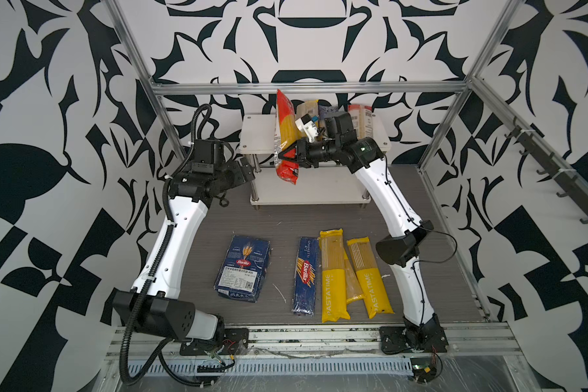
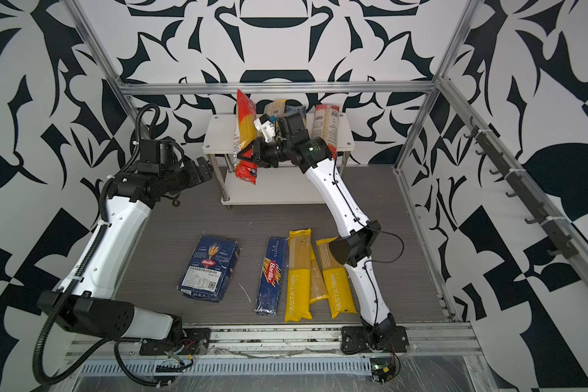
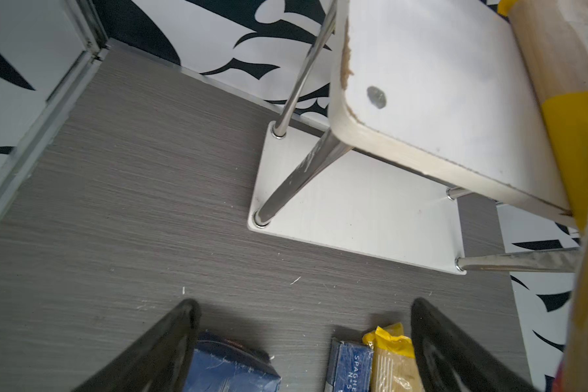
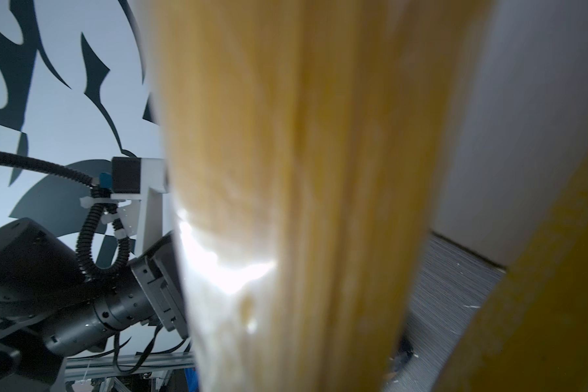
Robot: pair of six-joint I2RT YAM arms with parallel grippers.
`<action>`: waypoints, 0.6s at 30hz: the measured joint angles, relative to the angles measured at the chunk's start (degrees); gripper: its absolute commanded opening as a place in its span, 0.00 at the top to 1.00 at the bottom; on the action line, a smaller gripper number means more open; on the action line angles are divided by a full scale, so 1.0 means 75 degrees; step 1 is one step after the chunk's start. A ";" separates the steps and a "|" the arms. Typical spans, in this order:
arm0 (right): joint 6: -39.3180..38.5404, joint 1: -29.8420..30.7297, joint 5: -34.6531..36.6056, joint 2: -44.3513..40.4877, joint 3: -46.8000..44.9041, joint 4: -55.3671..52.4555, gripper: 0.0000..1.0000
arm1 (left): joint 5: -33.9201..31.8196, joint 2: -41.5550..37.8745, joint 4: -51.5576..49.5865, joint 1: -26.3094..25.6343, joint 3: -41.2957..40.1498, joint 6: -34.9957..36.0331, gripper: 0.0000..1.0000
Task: Arrange pasta packages on shelves
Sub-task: Place the pasta bag on the shelf.
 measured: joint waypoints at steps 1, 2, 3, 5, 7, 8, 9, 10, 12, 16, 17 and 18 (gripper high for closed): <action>0.0114 -0.0015 -0.0038 0.0017 0.0006 0.0137 1.00 | 0.0108 0.0082 0.0020 0.0000 0.0079 -0.0006 0.01; 0.0251 -0.0029 -0.0090 0.0050 0.0017 0.0303 0.99 | 0.0236 0.0172 0.0038 0.0003 0.0175 -0.0009 0.01; 0.0356 -0.0038 -0.0119 0.0070 0.0029 0.0428 0.94 | 0.0341 0.0233 0.0067 0.0000 0.0248 -0.0012 0.01; 0.0574 -0.0067 -0.0184 0.0105 0.0032 0.0629 0.86 | 0.0539 0.0323 0.0099 0.0000 0.0323 -0.0017 0.01; 0.0758 -0.0108 -0.0213 0.0122 0.0032 0.0746 0.75 | 0.0720 0.0358 0.0102 0.0000 0.0338 -0.0035 0.01; 0.0857 -0.0131 -0.0224 0.0137 0.0032 0.0801 0.68 | 0.0804 0.0361 0.0105 0.0000 0.0338 -0.0038 0.01; 0.0935 -0.0154 -0.0227 0.0146 0.0032 0.0848 0.63 | 0.0898 0.0364 0.0108 0.0000 0.0338 -0.0044 0.01; 0.1003 -0.0175 -0.0233 0.0157 0.0032 0.0889 0.62 | 0.0965 0.0364 0.0114 0.0000 0.0338 -0.0055 0.01; 0.1119 -0.0204 -0.0227 0.0172 0.0032 0.0965 0.58 | 0.1105 0.0364 0.0152 0.0000 0.0326 -0.0070 0.01; 0.1274 -0.0233 -0.0224 0.0172 0.0032 0.1014 0.54 | 0.1320 0.0326 0.0385 0.0000 0.0064 -0.0140 0.01; 0.1317 -0.0233 -0.0224 0.0172 0.0032 0.1003 0.53 | 0.1370 0.0312 0.0434 0.0003 -0.0052 -0.0154 0.01; 0.1341 -0.0236 -0.0224 0.0178 0.0032 0.1008 0.52 | 0.1413 0.0297 0.0466 0.0000 -0.0154 -0.0178 0.01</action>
